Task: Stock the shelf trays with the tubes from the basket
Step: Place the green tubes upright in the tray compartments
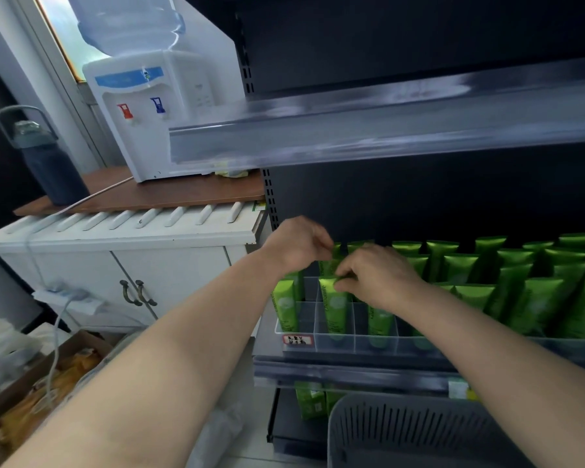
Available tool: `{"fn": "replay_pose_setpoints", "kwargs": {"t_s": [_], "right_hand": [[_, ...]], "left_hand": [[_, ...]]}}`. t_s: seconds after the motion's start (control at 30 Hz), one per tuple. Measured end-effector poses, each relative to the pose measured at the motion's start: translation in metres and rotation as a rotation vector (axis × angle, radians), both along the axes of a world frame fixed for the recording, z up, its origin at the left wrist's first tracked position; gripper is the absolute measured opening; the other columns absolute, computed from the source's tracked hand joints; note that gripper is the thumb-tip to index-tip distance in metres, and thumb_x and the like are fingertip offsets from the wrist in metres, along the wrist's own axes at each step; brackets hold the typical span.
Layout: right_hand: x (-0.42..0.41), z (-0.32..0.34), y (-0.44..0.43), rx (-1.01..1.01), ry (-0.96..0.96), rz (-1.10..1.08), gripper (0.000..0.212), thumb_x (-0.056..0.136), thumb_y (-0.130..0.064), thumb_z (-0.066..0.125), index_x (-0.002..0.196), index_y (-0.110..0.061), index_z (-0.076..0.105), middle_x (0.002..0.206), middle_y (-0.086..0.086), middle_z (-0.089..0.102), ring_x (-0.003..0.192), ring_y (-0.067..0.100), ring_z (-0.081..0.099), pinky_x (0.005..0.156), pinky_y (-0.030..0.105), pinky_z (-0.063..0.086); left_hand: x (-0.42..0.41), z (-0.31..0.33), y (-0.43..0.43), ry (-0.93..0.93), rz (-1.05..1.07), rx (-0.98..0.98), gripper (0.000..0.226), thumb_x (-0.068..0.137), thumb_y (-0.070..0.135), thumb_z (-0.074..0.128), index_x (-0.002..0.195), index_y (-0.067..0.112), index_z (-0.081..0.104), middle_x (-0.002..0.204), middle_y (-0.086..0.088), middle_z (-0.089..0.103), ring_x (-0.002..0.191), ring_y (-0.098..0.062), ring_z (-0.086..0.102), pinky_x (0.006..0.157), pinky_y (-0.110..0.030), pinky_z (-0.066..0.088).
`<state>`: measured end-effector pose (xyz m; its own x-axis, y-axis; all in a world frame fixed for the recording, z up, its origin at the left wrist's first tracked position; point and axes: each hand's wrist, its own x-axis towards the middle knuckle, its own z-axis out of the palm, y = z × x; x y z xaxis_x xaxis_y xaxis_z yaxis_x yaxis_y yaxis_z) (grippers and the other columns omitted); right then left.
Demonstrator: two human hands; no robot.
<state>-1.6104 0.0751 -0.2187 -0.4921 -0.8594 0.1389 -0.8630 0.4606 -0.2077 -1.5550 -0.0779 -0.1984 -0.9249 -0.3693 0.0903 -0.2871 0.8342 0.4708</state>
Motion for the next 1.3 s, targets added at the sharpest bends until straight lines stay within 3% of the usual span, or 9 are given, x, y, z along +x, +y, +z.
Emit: {"fn": "replay_pose_setpoints", "kwargs": {"t_s": [0.17, 0.4, 0.63, 0.83, 1.0, 1.17, 1.3], "right_hand": [[0.004, -0.002, -0.003, -0.053, -0.013, 0.0, 0.017, 0.088, -0.038, 0.063, 0.099, -0.03, 0.073, 0.103, -0.006, 0.069, 0.097, 0.018, 0.06, 0.088, 0.032, 0.045], [0.004, -0.005, -0.004, -0.013, -0.041, 0.042, 0.029, 0.087, -0.046, 0.062, 0.111, -0.03, 0.069, 0.108, -0.004, 0.066, 0.102, 0.018, 0.056, 0.089, 0.036, 0.044], [-0.001, 0.001, 0.008, -0.014, -0.065, 0.038, 0.042, 0.079, -0.05, 0.069, 0.117, -0.032, 0.064, 0.107, -0.012, 0.066, 0.105, 0.014, 0.054, 0.093, 0.037, 0.042], [-0.015, 0.009, 0.039, -0.034, -0.044, -0.047, 0.047, 0.074, -0.051, 0.073, 0.117, -0.034, 0.063, 0.109, -0.015, 0.066, 0.103, 0.011, 0.049, 0.083, 0.031, 0.044], [-0.019, 0.011, 0.057, 0.026, -0.043, -0.092, 0.05, 0.073, -0.053, 0.073, 0.118, -0.035, 0.062, 0.118, -0.005, 0.06, 0.113, 0.016, 0.046, 0.094, 0.034, 0.037], [-0.016, 0.01, 0.056, -0.049, -0.062, -0.067, 0.041, 0.077, -0.055, 0.069, 0.112, -0.034, 0.066, 0.111, -0.01, 0.064, 0.11, 0.015, 0.048, 0.094, 0.036, 0.039], [-0.017, 0.008, 0.05, -0.058, -0.06, -0.046, 0.036, 0.078, -0.052, 0.069, 0.11, -0.035, 0.066, 0.108, -0.011, 0.065, 0.106, 0.014, 0.048, 0.093, 0.036, 0.037]], "left_hand": [[-0.006, -0.009, 0.005, -0.04, -0.038, -0.075, 0.014, 0.086, 0.019, 0.067, 0.097, 0.021, 0.075, 0.099, 0.004, 0.072, 0.094, -0.011, 0.065, 0.091, -0.028, 0.051], [0.002, -0.003, -0.009, -0.069, 0.0, -0.179, 0.013, 0.086, 0.014, 0.064, 0.093, 0.018, 0.075, 0.091, 0.008, 0.068, 0.093, -0.009, 0.062, 0.087, -0.023, 0.049], [0.006, -0.004, -0.002, -0.092, 0.037, -0.16, 0.015, 0.087, 0.015, 0.066, 0.099, 0.018, 0.073, 0.1, 0.005, 0.069, 0.094, -0.01, 0.061, 0.084, -0.02, 0.046], [0.007, 0.001, 0.004, -0.052, 0.088, -0.113, 0.018, 0.085, 0.013, 0.069, 0.102, 0.017, 0.071, 0.101, 0.001, 0.07, 0.093, -0.011, 0.062, 0.086, -0.022, 0.047], [0.0, 0.004, 0.019, 0.024, 0.089, -0.124, 0.017, 0.085, 0.015, 0.068, 0.101, 0.02, 0.071, 0.1, 0.004, 0.071, 0.097, -0.013, 0.064, 0.092, -0.028, 0.05], [-0.01, 0.005, 0.023, 0.04, 0.175, -0.199, 0.024, 0.09, 0.012, 0.058, 0.108, 0.024, 0.07, 0.111, 0.002, 0.069, 0.106, -0.019, 0.062, 0.094, -0.034, 0.05], [-0.016, 0.003, 0.016, -0.086, 0.187, -0.347, 0.031, 0.091, 0.009, 0.053, 0.114, 0.021, 0.069, 0.12, -0.001, 0.066, 0.113, -0.024, 0.059, 0.094, -0.034, 0.049]]}}
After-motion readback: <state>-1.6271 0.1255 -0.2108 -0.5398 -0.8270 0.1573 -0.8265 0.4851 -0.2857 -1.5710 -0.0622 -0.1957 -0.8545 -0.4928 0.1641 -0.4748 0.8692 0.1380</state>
